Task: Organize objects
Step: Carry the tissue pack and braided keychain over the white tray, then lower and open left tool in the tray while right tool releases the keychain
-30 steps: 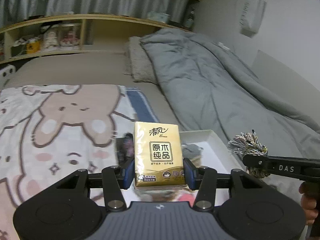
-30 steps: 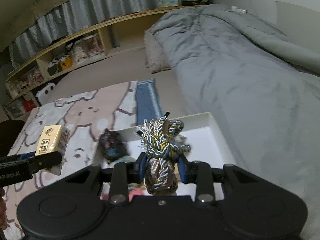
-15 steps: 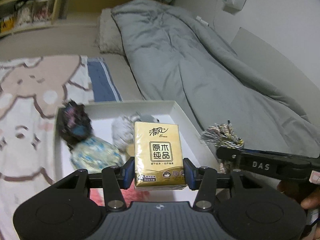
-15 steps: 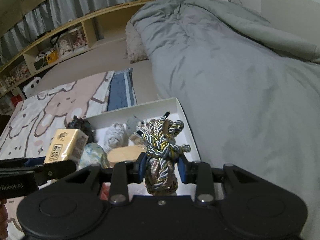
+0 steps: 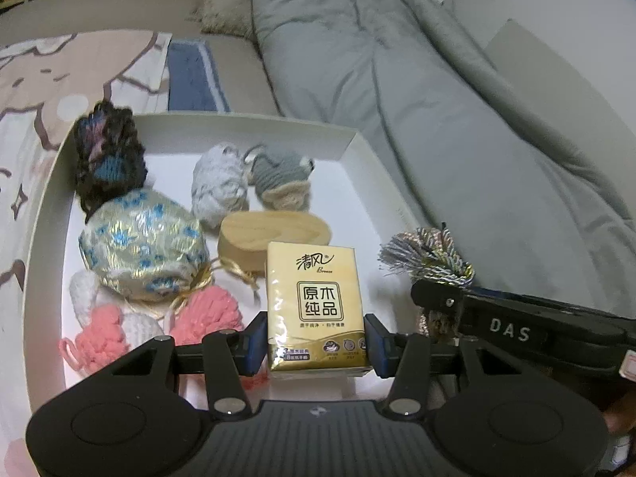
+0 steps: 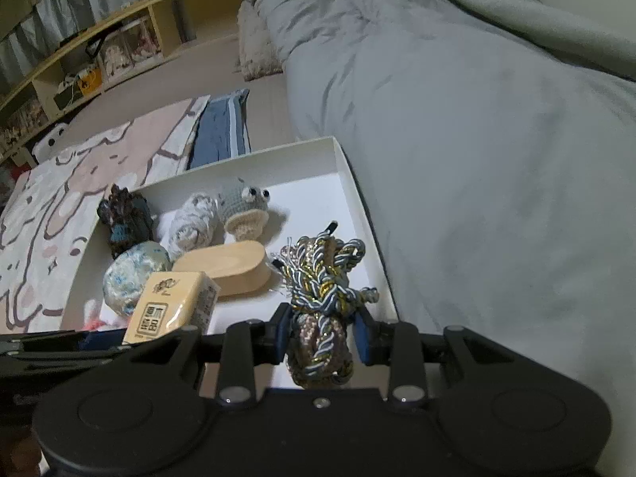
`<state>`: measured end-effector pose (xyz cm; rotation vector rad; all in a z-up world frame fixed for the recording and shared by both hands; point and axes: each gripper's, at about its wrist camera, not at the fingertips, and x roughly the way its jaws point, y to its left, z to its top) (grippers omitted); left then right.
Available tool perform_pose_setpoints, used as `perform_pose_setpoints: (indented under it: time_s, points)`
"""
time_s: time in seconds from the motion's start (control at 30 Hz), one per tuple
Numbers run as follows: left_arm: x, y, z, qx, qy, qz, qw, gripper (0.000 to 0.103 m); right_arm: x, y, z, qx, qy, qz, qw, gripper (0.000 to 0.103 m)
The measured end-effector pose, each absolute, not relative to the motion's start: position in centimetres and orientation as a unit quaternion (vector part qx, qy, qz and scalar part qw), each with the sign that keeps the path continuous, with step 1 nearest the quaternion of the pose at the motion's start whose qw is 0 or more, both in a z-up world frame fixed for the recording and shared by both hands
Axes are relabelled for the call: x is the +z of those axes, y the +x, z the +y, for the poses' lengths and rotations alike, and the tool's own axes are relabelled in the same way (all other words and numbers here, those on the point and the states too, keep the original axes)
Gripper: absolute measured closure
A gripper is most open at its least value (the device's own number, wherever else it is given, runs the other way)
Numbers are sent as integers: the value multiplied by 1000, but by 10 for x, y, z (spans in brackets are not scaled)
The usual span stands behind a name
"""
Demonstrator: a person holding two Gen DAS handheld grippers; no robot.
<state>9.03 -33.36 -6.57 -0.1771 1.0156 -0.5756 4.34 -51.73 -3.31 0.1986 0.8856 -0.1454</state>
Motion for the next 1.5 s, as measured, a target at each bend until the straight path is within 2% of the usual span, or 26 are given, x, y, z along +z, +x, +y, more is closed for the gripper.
perform_pose_setpoints:
  time_s: [0.23, 0.33, 0.4, 0.43, 0.83, 1.23, 1.5]
  points:
    - [-81, 97, -338, -263, -83, 489, 828, 51, -45, 52, -519, -70, 96, 439, 890, 69]
    - [-81, 97, -339, -270, -79, 491, 824, 41, -48, 54, -521, -70, 109, 446, 886, 66]
    - [-79, 96, -340, -271, -71, 489, 826, 34, -48, 53, -522, -74, 110, 444, 886, 57]
    - [-78, 95, -339, -271, -68, 490, 826, 34, -47, 52, -521, -76, 107, 441, 888, 54]
    - [-62, 90, -332, -279, -60, 482, 829, 34, -33, 48, -517, -77, 113, 432, 891, 54]
    - [-15, 82, -305, -276, -41, 441, 853, 34, 18, 33, -494, -71, 110, 390, 911, 51]
    - [16, 71, -273, -262, -17, 413, 872, 21, 45, 23, -468, -69, 106, 369, 921, 43]
